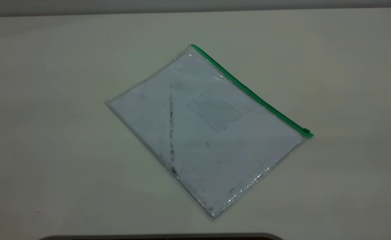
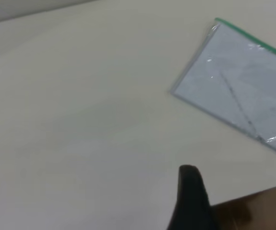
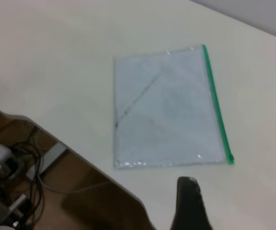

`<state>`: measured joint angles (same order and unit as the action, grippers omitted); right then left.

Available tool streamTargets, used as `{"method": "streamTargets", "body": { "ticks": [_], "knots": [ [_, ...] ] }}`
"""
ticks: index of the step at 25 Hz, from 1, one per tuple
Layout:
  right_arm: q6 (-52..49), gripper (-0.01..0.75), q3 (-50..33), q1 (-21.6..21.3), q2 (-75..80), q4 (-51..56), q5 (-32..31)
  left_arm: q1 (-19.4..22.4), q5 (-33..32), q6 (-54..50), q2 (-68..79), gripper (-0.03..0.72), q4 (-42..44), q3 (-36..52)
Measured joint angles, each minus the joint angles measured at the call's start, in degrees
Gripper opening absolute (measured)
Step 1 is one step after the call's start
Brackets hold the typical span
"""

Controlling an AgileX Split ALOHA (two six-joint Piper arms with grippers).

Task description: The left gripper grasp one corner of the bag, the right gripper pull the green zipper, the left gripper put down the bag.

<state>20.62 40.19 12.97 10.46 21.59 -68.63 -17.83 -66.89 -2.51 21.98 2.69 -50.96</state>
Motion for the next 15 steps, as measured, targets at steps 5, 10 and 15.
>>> {"method": "streamTargets", "body": {
  "ticks": [5, 10, 15],
  "knots": [
    [-1.47, 0.566, -2.82, 0.0, -2.81, -2.96, -0.32, 0.0, 0.0, -4.34, -6.83, 0.577, 4.02, 7.67],
    [-1.52, 0.566, -6.12, 0.0, -5.29, -4.85, -0.39, 0.0, 0.0, -5.24, -10.13, 0.577, 4.68, 15.75],
    [-1.52, 0.566, -6.64, 0.0, -7.95, -6.5, -0.57, 0.0, 0.0, -3.03, -10.4, 0.577, 2.79, 20.5]
  ]
}}
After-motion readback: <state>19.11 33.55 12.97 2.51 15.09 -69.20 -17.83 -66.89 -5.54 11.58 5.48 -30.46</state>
